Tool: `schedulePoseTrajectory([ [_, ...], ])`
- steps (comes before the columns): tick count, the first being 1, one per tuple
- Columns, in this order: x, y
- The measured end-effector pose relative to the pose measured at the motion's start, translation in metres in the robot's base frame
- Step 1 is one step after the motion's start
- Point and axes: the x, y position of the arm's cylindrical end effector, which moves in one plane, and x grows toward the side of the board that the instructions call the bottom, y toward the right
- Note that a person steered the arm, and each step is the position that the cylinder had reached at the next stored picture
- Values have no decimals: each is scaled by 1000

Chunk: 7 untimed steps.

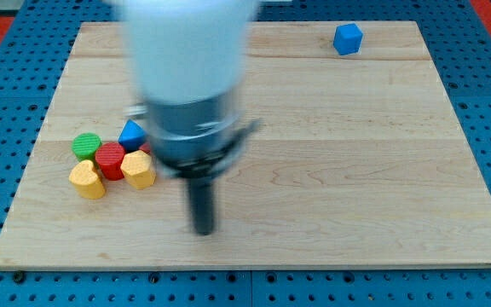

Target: Slide the green star to the up

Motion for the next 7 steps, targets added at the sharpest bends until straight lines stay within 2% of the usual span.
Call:
schedulePoseTrajectory([
  [1,-4,-105],
  [2,-42,-128],
  [5,-95,-38],
  [7,-119,-8],
])
